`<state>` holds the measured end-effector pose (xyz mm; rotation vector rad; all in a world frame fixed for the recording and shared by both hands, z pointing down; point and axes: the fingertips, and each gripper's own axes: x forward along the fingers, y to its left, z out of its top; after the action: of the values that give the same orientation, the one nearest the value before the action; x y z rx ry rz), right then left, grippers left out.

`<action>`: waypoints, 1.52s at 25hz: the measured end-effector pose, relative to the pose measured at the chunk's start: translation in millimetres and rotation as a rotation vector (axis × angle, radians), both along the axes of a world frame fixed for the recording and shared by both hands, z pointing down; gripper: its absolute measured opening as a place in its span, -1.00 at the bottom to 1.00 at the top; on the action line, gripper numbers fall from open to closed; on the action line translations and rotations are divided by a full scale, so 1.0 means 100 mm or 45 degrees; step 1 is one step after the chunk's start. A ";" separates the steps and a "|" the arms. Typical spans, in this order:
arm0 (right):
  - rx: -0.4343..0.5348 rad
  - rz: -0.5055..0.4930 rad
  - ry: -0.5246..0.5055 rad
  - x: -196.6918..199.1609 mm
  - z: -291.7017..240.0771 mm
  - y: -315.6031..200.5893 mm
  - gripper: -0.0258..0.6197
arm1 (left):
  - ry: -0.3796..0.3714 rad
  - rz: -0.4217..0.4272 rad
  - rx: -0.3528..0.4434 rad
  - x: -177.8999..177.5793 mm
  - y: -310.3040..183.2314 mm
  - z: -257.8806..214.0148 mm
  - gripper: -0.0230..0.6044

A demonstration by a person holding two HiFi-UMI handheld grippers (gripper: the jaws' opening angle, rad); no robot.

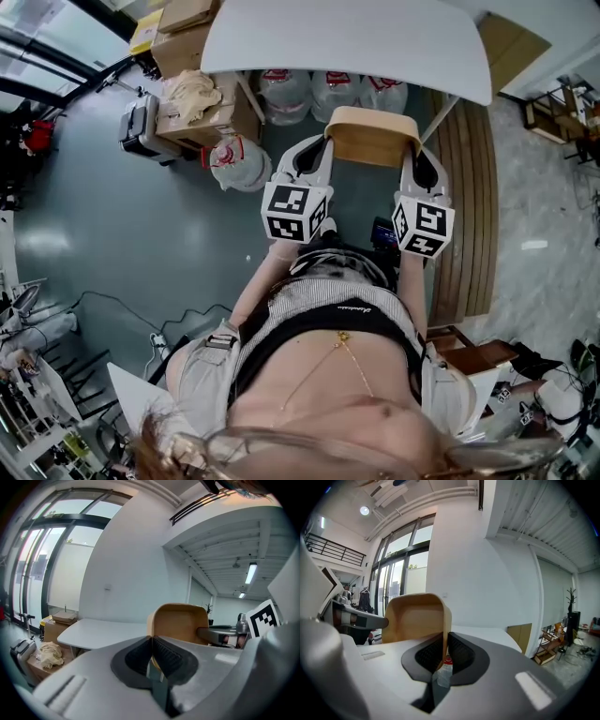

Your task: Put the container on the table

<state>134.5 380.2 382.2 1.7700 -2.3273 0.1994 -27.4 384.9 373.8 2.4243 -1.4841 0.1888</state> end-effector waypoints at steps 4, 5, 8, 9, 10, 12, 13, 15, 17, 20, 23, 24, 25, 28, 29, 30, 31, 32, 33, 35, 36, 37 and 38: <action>-0.012 -0.004 -0.009 -0.15 0.02 -0.06 -0.79 | 0.003 0.000 -0.011 -0.14 -0.08 0.05 -0.90; -0.016 -0.001 -0.010 -0.17 0.03 -0.07 -0.79 | 0.007 0.003 -0.013 -0.16 -0.09 0.07 -0.89; -0.024 0.013 -0.008 -0.20 0.06 -0.07 -0.79 | 0.014 0.014 -0.021 -0.19 -0.09 0.11 -0.89; -0.028 0.017 -0.009 -0.20 0.06 -0.06 -0.79 | 0.014 0.018 -0.024 -0.20 -0.08 0.12 -0.89; -0.033 0.019 -0.012 -0.21 0.05 -0.05 -0.80 | 0.016 0.022 -0.026 -0.20 -0.08 0.11 -0.88; -0.042 0.017 -0.014 -0.23 0.05 -0.05 -0.80 | 0.021 0.022 -0.026 -0.22 -0.07 0.11 -0.87; -0.045 0.012 -0.014 -0.25 0.06 -0.06 -0.80 | 0.024 0.016 -0.026 -0.24 -0.08 0.11 -0.87; -0.055 -0.006 -0.018 -0.29 0.07 -0.09 -0.79 | 0.025 0.001 -0.027 -0.28 -0.10 0.12 -0.87; -0.062 -0.034 -0.023 -0.34 0.09 -0.14 -0.80 | 0.021 -0.014 -0.035 -0.30 -0.14 0.16 -0.83; -0.068 -0.070 -0.025 -0.41 0.11 -0.27 -0.81 | 0.025 -0.048 -0.040 -0.35 -0.24 0.17 -0.81; -0.073 -0.112 -0.036 -0.49 0.12 -0.47 -0.81 | 0.021 -0.091 -0.039 -0.43 -0.39 0.15 -0.82; -0.073 -0.125 -0.040 -0.52 0.13 -0.54 -0.81 | 0.017 -0.104 -0.040 -0.46 -0.46 0.15 -0.82; -0.073 -0.135 -0.043 -0.54 0.13 -0.62 -0.81 | 0.012 -0.116 -0.041 -0.48 -0.53 0.16 -0.82; -0.073 -0.158 -0.045 -0.58 0.13 -0.86 -0.81 | -0.011 -0.140 -0.050 -0.51 -0.75 0.15 -0.83; -0.073 -0.165 -0.044 -0.57 0.13 -0.94 -0.81 | -0.023 -0.144 -0.051 -0.51 -0.83 0.15 -0.83; -0.073 -0.173 -0.044 -0.57 0.13 -1.03 -0.81 | -0.032 -0.146 -0.054 -0.50 -0.91 0.14 -0.83; -0.074 -0.180 -0.044 -0.56 0.13 -1.11 -0.80 | -0.039 -0.148 -0.057 -0.49 -1.00 0.14 -0.83; -0.076 -0.186 -0.045 -0.55 0.14 -1.19 -0.80 | -0.044 -0.149 -0.063 -0.48 -1.08 0.14 -0.84; -0.079 -0.191 -0.044 -0.53 0.14 -1.27 -0.79 | -0.048 -0.150 -0.067 -0.47 -1.17 0.15 -0.84; -0.082 -0.196 -0.040 -0.49 0.15 -1.42 -0.79 | -0.050 -0.154 -0.073 -0.42 -1.32 0.15 -0.84; -0.083 -0.199 -0.039 -0.47 0.15 -1.49 -0.79 | -0.051 -0.155 -0.075 -0.40 -1.39 0.16 -0.84; -0.083 -0.202 -0.039 -0.44 0.16 -1.56 -0.79 | -0.050 -0.157 -0.077 -0.37 -1.46 0.16 -0.84; -0.083 -0.206 -0.040 -0.41 0.16 -1.63 -0.79 | -0.049 -0.158 -0.079 -0.33 -1.52 0.16 -0.84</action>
<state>93.8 217.5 398.1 1.5506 -2.4422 0.2752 -60.9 232.9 389.6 2.2840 -1.6149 0.2519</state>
